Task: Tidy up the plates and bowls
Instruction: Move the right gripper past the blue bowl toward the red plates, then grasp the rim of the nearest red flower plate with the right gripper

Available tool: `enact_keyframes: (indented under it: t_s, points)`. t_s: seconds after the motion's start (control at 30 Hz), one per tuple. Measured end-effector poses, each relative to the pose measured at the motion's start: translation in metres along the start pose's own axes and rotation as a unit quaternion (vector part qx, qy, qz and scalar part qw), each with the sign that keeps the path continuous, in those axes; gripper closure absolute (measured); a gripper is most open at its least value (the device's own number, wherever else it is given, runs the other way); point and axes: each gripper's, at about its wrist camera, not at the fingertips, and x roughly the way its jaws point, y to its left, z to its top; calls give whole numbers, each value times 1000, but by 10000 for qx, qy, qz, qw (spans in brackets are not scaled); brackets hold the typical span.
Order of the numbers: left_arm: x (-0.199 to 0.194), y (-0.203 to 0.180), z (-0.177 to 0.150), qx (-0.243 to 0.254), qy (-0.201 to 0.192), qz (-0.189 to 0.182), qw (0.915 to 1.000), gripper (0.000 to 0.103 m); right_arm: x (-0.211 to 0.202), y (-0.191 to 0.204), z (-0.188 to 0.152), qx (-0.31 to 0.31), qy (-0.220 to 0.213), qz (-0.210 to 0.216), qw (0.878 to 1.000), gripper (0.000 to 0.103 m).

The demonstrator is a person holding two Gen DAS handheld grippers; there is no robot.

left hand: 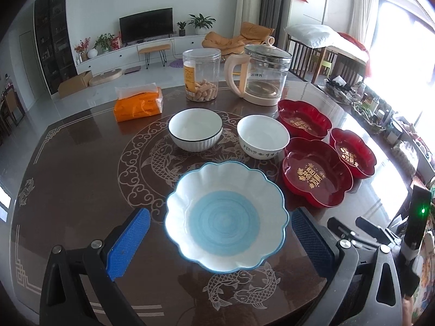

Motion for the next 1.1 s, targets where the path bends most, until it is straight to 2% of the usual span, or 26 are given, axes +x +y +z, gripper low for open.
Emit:
enact_keyframes:
  t_s: [0.1,0.17,0.27,0.33,0.4,0.43,0.47,0.5,0.53,0.57,0.7,0.83,1.0,1.1]
  points:
    - [24,-31,13,232,118,-128,9996,0,-2,-60,33,674,-89,-578,9960,9]
    - [47,-54,22,480,280,-248,9981,0,11,-86,53,960,69,-487,9942,9]
    - [84,-79,33,711,585,-239,9955,0,41,-90,74,739,404,-627,9945,12]
    - [103,-87,38,765,768,-203,9939,0,57,-84,83,564,450,-738,9947,12]
    - [117,-91,41,796,884,-176,9927,0,69,-87,87,666,509,-689,9941,13]
    - [123,-93,43,835,906,-153,9923,0,71,-89,86,747,523,-647,9937,17]
    - [127,-95,44,872,915,-107,9919,0,73,-92,85,788,542,-647,9933,24]
    - [130,-96,46,905,918,-69,9916,0,76,-95,85,827,576,-651,9928,56]
    - [133,-99,46,943,927,-47,9912,0,76,-99,84,874,596,-809,9911,81]
    - [135,-101,47,978,936,-40,9908,0,73,-103,82,939,560,-805,9907,86]
    - [133,-113,40,1197,959,-170,9880,0,56,-116,72,1073,632,-602,9904,88]
    - [126,-140,22,1516,1121,-623,9801,0,25,-134,48,1231,669,-488,9889,89]
    - [129,-175,-5,1763,1311,-871,9717,0,-17,-165,20,1372,634,-703,9860,90]
    - [136,-188,-10,1734,1300,-846,9726,0,-29,-181,11,1461,638,-701,9847,90]
